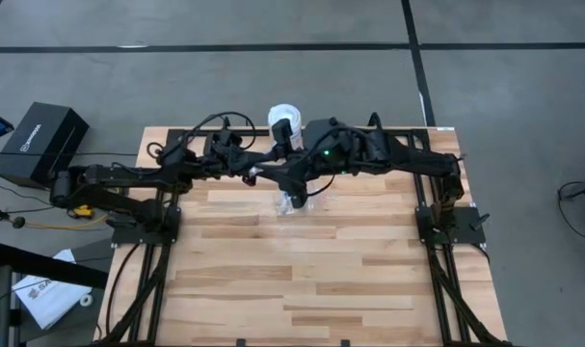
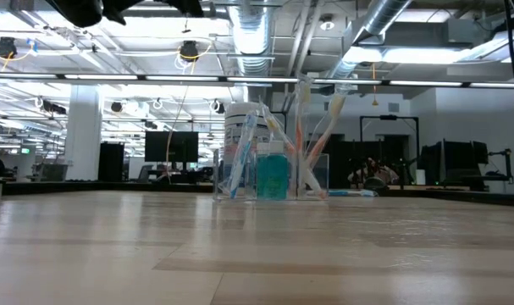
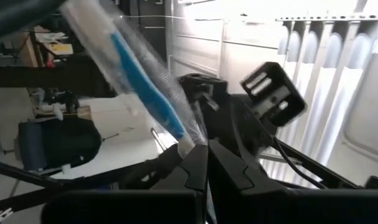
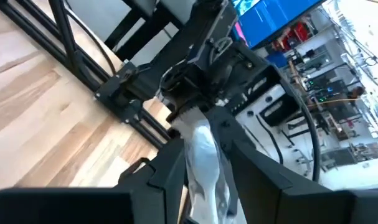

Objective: Pick & Place toothbrushing station
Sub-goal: Put the bottom blue toothbrush into the transparent organizer

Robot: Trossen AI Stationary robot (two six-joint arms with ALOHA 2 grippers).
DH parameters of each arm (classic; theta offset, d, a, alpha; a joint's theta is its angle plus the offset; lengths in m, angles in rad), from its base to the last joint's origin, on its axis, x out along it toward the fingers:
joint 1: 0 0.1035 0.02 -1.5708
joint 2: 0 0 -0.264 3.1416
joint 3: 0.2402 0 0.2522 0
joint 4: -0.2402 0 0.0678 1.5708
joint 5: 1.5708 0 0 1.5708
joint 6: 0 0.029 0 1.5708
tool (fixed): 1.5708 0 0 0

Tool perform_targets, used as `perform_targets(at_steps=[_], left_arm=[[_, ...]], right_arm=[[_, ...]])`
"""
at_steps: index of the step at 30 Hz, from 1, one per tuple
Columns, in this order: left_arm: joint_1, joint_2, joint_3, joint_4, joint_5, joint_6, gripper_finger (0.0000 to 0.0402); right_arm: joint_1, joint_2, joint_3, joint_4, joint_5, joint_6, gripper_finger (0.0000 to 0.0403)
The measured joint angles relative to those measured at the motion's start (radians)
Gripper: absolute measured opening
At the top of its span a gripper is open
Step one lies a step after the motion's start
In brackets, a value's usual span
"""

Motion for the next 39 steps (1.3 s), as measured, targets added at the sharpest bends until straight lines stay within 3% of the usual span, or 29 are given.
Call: perform_targets(at_steps=[11,27,39], left_arm=[[0.0,0.0,0.0,0.005,0.0,-0.002,0.0],[0.0,0.0,0.0,0.007,0.001,-0.006,0.0],[0.024,0.0,0.0,0.008,-0.026,0.053,0.0004]], right_arm=[[-0.016,0.001,0.0,-0.001,-0.001,0.026,0.0112],[-0.025,0.001,0.0,0.011,-0.004,0.04,0.0008],[-0.027,0.001,0.0,0.016,0.0,0.04,0.0003]])
